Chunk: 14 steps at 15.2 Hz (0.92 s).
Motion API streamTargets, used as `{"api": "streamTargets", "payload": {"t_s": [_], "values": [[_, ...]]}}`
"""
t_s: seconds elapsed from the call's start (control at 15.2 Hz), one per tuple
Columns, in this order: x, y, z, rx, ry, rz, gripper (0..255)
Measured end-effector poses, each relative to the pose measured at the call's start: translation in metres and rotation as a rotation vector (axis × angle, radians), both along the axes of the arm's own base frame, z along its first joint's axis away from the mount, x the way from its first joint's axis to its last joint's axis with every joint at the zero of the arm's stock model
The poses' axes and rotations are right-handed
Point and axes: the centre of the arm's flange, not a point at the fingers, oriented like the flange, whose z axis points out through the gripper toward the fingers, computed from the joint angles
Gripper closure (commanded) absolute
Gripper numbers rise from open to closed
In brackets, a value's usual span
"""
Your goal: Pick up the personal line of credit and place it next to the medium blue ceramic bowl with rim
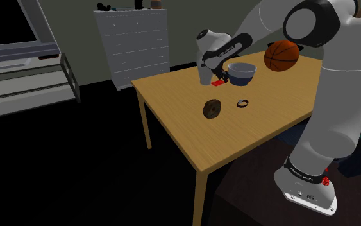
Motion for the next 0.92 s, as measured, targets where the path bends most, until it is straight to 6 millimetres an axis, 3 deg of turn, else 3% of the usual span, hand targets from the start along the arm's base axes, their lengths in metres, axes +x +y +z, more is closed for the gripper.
{"api": "streamTargets", "payload": {"t_s": [0.59,0.92], "values": [[-0.001,-0.001,-0.049,0.000,0.000,0.000,255],[-0.001,-0.001,-0.054,0.000,0.000,0.000,255]]}}
